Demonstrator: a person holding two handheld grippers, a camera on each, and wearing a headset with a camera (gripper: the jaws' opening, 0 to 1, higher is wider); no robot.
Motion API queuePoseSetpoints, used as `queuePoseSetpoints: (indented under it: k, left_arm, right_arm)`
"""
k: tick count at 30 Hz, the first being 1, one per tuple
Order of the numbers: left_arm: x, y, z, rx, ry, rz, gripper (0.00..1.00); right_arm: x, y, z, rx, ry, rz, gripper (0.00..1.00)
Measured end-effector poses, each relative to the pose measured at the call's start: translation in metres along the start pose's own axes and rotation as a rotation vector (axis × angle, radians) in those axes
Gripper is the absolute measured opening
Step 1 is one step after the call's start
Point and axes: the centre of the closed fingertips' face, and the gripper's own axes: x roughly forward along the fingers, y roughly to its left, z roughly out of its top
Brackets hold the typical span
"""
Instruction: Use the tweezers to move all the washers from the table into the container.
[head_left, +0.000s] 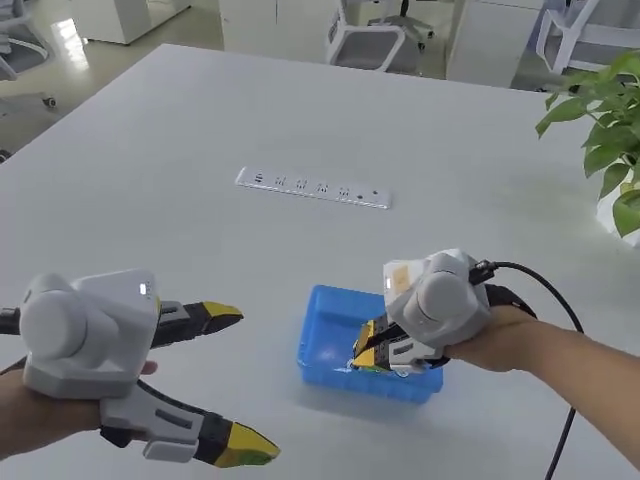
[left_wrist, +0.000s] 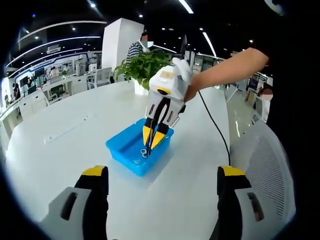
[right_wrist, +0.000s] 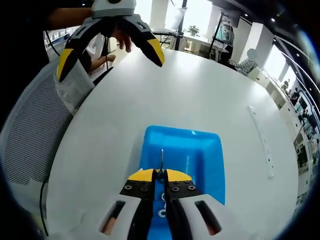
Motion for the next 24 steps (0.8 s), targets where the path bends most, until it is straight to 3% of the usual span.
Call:
queuePoseSetpoints:
  k: [24]
  left_arm:
    - [0.0004, -0.0075, 0.0061, -0.001, -0.001, -0.008, 0.91]
  right_arm:
    - [-0.0024, 0.0011, -0.002, -0.02, 0.02, -0.003, 0.08]
